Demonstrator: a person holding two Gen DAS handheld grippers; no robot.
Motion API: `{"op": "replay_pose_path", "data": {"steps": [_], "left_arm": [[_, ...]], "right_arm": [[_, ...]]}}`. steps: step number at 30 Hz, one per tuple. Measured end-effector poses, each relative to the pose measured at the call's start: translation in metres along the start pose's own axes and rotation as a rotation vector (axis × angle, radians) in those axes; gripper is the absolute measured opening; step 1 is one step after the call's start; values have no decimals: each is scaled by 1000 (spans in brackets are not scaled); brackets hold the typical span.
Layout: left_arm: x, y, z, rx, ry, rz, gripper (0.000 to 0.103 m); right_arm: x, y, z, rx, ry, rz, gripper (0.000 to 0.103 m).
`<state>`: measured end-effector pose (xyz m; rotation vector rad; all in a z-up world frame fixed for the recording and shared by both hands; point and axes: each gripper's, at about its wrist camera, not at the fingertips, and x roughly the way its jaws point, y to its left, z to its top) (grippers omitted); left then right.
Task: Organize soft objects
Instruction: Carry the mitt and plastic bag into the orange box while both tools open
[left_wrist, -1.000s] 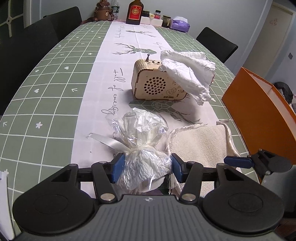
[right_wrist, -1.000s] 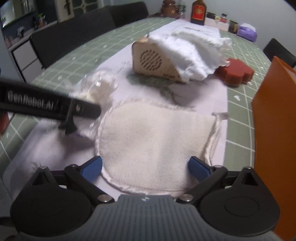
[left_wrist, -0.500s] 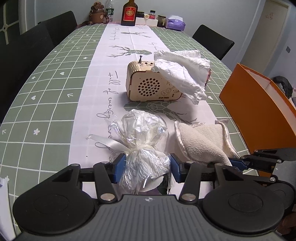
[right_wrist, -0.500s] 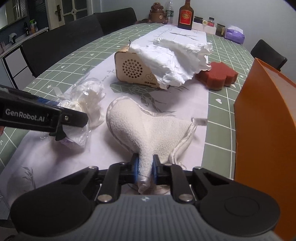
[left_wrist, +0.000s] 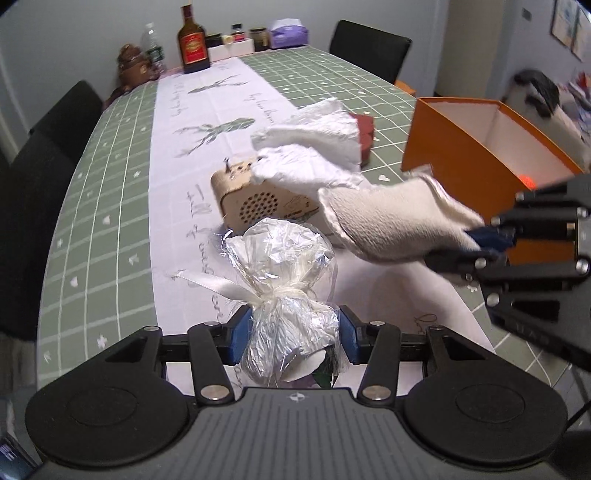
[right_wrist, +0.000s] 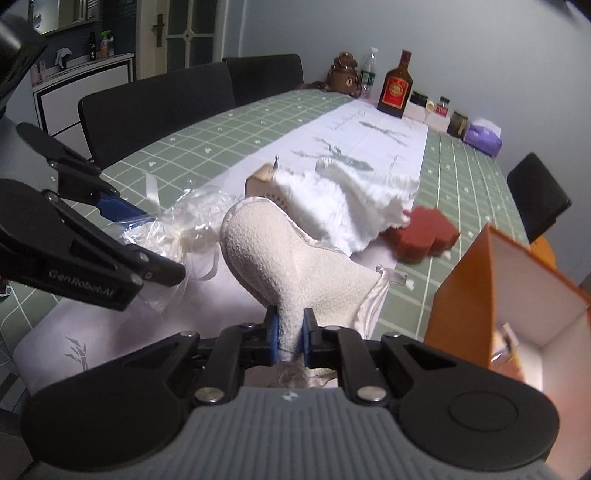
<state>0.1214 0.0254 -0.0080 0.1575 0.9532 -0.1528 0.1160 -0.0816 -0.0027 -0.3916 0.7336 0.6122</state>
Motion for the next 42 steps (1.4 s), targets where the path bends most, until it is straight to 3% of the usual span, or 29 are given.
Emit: {"op": "replay_pose_path", "data": {"steps": [9, 20, 28, 36, 42], "left_arm": [[-17, -33, 48, 210, -11, 49, 56], [-8, -93, 104, 403, -80, 52, 56], [13, -147, 143, 507, -101, -35, 55], [72, -192, 169, 560, -19, -121, 55], [121, -209, 178, 606, 66, -112, 55]], "right_arm": [[-29, -30, 25, -74, -53, -33, 10], [-59, -104, 30, -26, -51, -128, 10], [-64, -171, 18, 42, 40, -206, 10], [-31, -226, -13, 115, 193, -224, 11], [3, -249, -35, 178, 250, -184, 11]]}}
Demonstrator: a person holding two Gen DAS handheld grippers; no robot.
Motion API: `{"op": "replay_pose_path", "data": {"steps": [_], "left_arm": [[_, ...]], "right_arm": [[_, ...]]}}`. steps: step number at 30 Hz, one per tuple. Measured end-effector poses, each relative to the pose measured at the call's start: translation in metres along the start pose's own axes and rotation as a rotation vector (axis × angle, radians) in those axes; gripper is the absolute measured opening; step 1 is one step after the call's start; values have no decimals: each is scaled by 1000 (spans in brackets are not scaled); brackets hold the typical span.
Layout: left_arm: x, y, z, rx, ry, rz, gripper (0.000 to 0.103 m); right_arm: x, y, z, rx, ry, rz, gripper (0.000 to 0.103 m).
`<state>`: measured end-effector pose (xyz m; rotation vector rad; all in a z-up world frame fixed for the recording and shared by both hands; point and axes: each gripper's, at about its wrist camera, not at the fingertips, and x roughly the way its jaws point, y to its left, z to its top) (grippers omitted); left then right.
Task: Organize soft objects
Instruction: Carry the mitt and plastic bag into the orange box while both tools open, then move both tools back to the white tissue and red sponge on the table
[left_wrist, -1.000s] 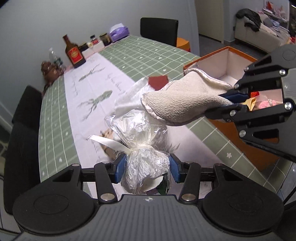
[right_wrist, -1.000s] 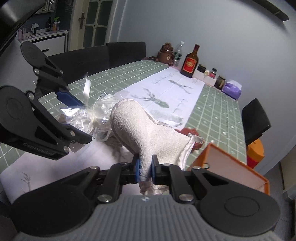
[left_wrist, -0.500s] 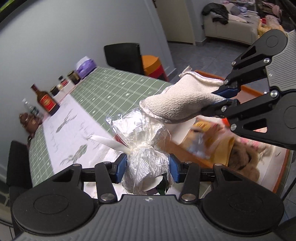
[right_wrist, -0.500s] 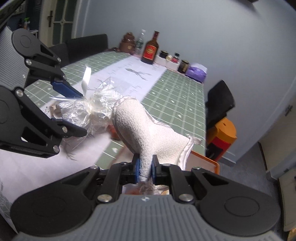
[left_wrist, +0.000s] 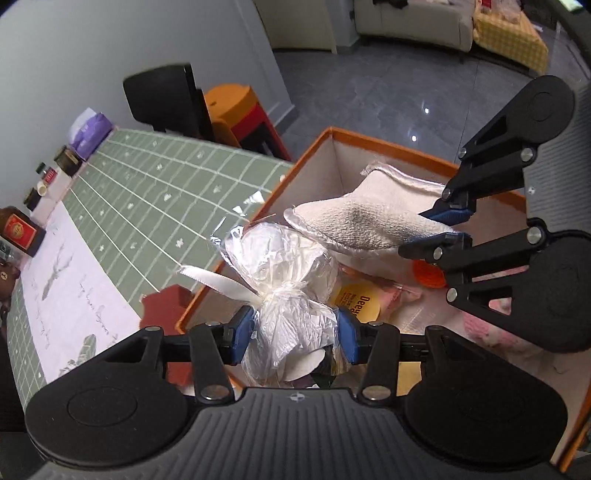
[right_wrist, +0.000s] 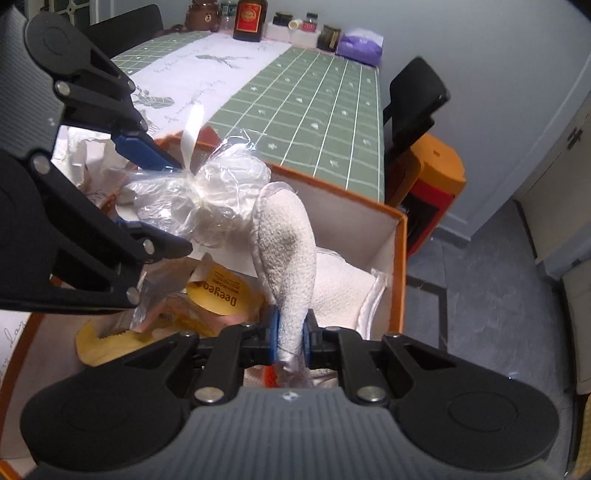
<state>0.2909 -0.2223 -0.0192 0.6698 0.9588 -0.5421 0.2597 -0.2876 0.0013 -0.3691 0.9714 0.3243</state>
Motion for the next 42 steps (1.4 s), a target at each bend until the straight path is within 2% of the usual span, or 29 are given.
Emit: {"op": "replay_pose_path", "data": {"steps": [8, 11, 13, 20, 23, 24, 25, 26, 29, 33, 38, 42], "left_arm": [[23, 1, 2, 1, 82, -17, 55], [28, 2, -2, 6, 129, -55, 54], [30, 2, -5, 22, 136, -62, 54], [43, 9, -1, -20, 172, -93, 55], [42, 11, -3, -34, 159, -101, 58], [40, 11, -4, -36, 152, -101, 61], [37, 12, -4, -37, 142, -98, 66], [35, 14, -5, -36, 133, -101, 68], [24, 12, -5, -29, 115, -105, 70], [5, 12, -7, -23, 79, -109, 72], [-34, 19, -17, -29, -7, -150, 77], [-71, 30, -32, -62, -93, -150, 77]], "right_arm": [[34, -1, 3, 3, 58, 36, 11], [44, 0, 0, -9, 89, 43, 11], [47, 2, -1, -19, 95, 39, 11], [52, 3, 5, -3, 110, 44, 14], [50, 3, 4, -6, 109, 37, 17], [49, 3, 4, -6, 108, 36, 20], [48, 3, 5, -8, 106, 33, 23], [45, 4, 5, -14, 99, 25, 31], [35, 9, 9, -28, 80, 23, 40], [17, 20, 12, -72, 57, -23, 51], [-8, 28, 15, -88, 19, -49, 65], [-31, 37, 19, -77, -31, -53, 67]]}}
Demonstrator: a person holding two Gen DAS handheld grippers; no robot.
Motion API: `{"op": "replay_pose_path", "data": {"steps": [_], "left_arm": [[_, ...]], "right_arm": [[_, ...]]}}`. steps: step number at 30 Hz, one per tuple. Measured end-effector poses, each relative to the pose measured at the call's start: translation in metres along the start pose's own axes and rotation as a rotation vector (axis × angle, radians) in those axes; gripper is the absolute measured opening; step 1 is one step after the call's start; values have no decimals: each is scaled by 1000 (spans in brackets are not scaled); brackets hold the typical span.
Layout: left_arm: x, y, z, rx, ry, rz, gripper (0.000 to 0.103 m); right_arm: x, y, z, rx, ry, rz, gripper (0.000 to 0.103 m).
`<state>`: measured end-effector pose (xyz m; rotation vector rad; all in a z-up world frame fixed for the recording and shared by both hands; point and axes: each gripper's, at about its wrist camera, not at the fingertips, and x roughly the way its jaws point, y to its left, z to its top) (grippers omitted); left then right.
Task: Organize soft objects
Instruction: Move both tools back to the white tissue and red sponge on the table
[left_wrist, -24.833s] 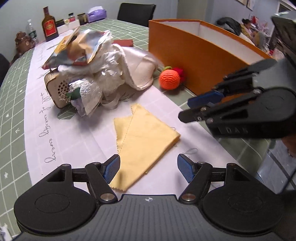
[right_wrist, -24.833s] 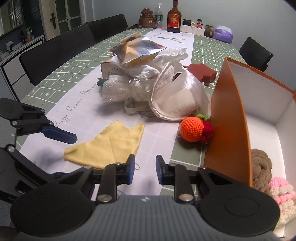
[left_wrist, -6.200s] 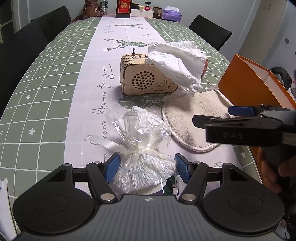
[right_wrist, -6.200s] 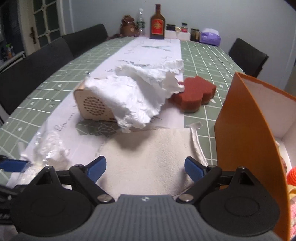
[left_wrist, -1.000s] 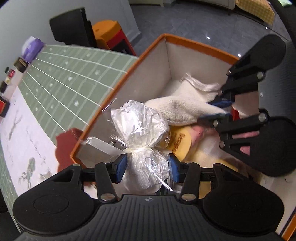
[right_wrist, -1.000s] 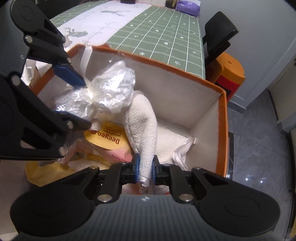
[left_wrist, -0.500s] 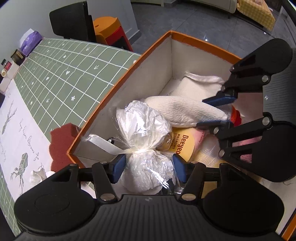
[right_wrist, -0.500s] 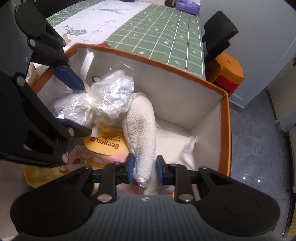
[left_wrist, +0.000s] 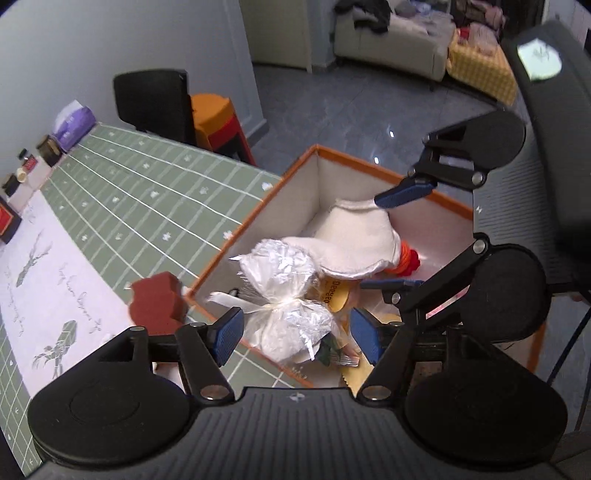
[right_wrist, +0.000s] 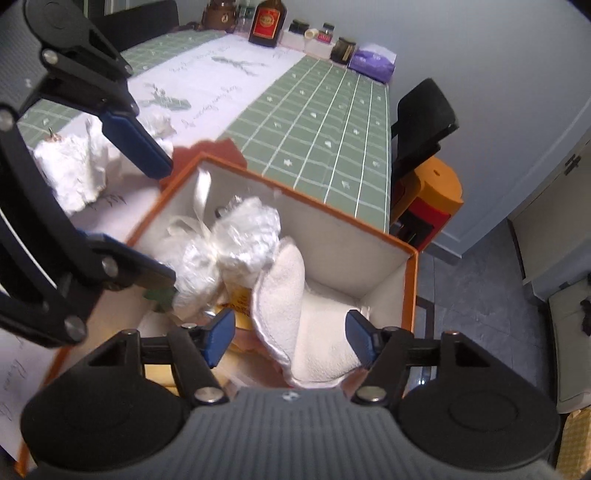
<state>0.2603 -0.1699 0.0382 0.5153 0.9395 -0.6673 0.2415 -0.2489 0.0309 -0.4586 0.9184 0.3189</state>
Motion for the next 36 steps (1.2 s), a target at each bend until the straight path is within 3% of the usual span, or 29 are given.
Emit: {"op": "replay_pose_path", "data": {"steps": [8, 14, 19, 23, 30, 34, 36], "left_arm": [[-73, 48, -43, -180, -157, 79, 77], [-79, 83, -82, -266, -123, 160, 78], [-74, 107, -113, -311, -88, 174, 78], [-67, 116, -126, -263, -62, 183, 78], [-48, 133, -134, -208, -28, 180, 78], [-40, 144, -135, -182, -33, 169, 78], [-36, 148, -134, -175, -32, 158, 78]], "right_arm": [[-41, 38, 18, 81, -155, 61, 69], [-42, 84, 38, 36, -184, 134, 69], [-25, 117, 57, -46, -179, 155, 67], [-7, 137, 73, -100, -152, 157, 55], [37, 154, 102, -102, -101, 202, 49], [63, 156, 114, -90, -65, 230, 31], [72, 155, 119, -84, -48, 249, 10]]}}
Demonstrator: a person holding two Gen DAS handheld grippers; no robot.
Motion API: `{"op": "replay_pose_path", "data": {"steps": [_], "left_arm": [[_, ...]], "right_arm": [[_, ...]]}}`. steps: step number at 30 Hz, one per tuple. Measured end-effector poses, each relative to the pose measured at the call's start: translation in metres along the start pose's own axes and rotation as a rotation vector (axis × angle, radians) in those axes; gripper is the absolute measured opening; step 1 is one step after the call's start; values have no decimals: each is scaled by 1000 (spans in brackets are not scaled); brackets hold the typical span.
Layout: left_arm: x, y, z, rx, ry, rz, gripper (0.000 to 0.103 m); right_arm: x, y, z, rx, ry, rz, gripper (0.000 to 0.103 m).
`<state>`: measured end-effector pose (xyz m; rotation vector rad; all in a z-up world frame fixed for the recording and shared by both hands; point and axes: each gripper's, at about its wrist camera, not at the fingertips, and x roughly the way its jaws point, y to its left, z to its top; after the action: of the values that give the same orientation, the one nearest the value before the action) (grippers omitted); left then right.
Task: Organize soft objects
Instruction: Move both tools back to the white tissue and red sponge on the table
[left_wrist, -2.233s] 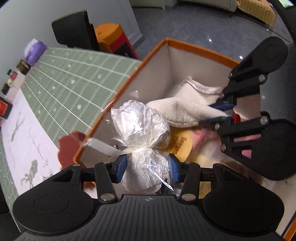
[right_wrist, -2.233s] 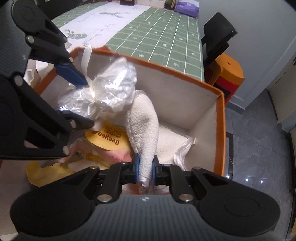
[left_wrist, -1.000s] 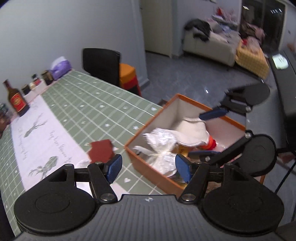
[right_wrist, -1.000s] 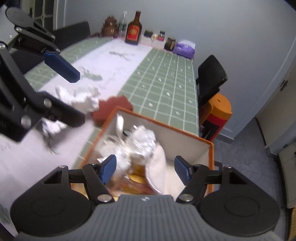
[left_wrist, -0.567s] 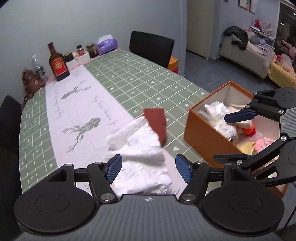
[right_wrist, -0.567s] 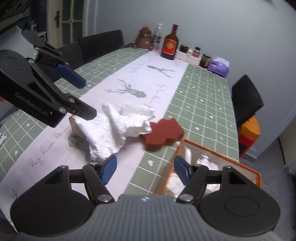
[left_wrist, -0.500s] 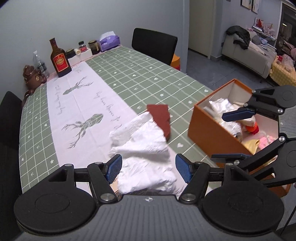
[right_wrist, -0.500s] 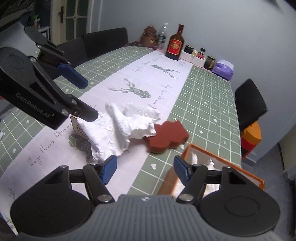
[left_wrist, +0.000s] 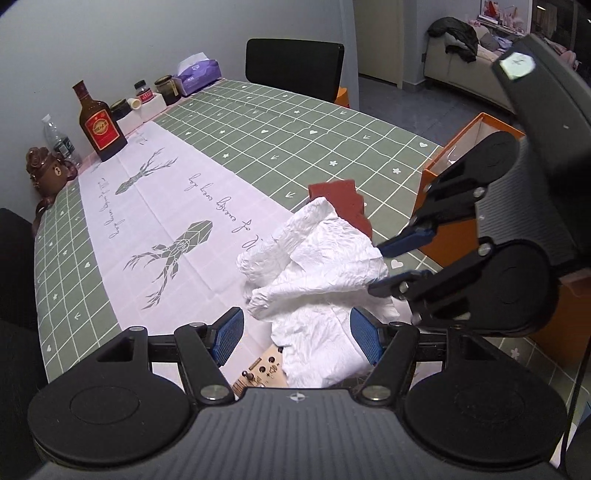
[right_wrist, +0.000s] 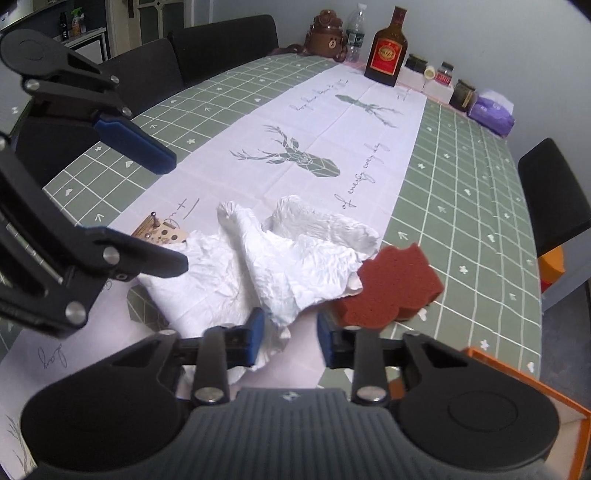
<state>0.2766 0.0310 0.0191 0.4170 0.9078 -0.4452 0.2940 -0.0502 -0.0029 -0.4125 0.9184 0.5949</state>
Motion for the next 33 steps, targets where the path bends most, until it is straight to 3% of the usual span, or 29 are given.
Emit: {"op": "replay_pose_path", "data": {"steps": [4, 9, 15, 21, 24, 26, 33], "left_arm": [[8, 4, 5, 37, -17, -12, 78], [18, 4, 16, 90, -42, -11, 78], [41, -4, 36, 155, -56, 19, 81], [82, -15, 49, 214, 7, -8, 81], [99, -16, 51, 208, 38, -33, 81], [108, -16, 51, 200, 55, -56, 81], [139, -14, 52, 186, 157, -93, 81]], "right_arm": [[-2, -7, 19, -16, -23, 23, 4], [-12, -25, 53, -15, -76, -34, 4], [16, -53, 72, 21, -40, -99, 4], [47, -67, 66, 62, 27, -37, 5], [49, -74, 62, 56, 41, -39, 9], [45, -79, 61, 59, 44, -39, 24], [37, -93, 54, 46, 56, -66, 49]]}}
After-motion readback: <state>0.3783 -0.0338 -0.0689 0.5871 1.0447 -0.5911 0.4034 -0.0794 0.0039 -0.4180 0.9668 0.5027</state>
